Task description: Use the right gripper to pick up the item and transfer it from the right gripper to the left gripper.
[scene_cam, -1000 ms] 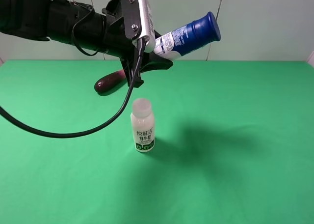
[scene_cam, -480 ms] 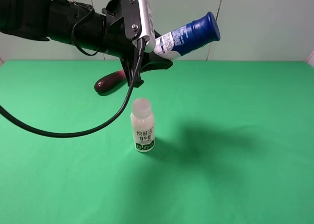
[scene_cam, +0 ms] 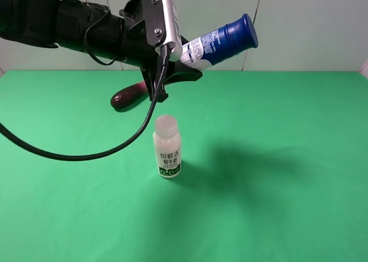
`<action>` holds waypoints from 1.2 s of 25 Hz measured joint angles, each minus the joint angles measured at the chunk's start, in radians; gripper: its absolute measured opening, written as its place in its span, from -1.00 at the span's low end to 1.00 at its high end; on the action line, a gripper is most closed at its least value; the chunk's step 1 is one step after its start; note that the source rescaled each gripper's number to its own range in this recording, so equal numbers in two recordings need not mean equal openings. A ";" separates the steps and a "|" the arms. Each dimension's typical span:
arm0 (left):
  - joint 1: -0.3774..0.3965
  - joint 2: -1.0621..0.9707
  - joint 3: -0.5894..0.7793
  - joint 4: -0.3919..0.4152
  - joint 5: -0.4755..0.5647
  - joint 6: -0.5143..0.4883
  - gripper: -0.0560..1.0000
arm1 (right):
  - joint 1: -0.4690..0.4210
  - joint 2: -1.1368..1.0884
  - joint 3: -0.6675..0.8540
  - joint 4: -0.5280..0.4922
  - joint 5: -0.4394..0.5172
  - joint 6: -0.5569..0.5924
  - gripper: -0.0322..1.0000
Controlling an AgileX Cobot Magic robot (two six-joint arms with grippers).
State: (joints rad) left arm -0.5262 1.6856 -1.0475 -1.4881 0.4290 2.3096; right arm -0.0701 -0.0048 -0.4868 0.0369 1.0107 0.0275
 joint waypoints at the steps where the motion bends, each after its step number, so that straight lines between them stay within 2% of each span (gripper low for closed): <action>1: 0.000 0.000 0.000 0.000 0.000 0.000 -0.89 | 0.000 0.000 0.000 0.000 0.000 0.000 1.00; 22: 0.003 0.000 0.000 0.006 -0.002 -0.014 -0.89 | 0.000 0.000 0.000 0.000 -0.001 -0.001 1.00; 24: 0.005 0.000 0.000 0.025 -0.002 -0.052 -0.89 | 0.000 0.000 0.000 0.000 -0.001 -0.001 1.00; 26: 0.005 0.000 -0.001 0.081 -0.001 -0.113 -0.89 | 0.000 0.000 0.000 0.000 -0.001 -0.001 1.00; 29: 0.009 0.000 -0.016 0.210 -0.006 -0.283 -0.89 | 0.000 0.000 0.000 0.000 -0.001 -0.001 1.00; 30: 0.016 0.000 -0.025 0.252 -0.007 -0.367 -0.89 | 0.000 0.000 0.000 0.000 -0.001 -0.001 1.00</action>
State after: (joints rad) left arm -0.5097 1.6856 -1.0721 -1.2361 0.4221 1.9425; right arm -0.0701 -0.0048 -0.4868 0.0369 1.0097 0.0265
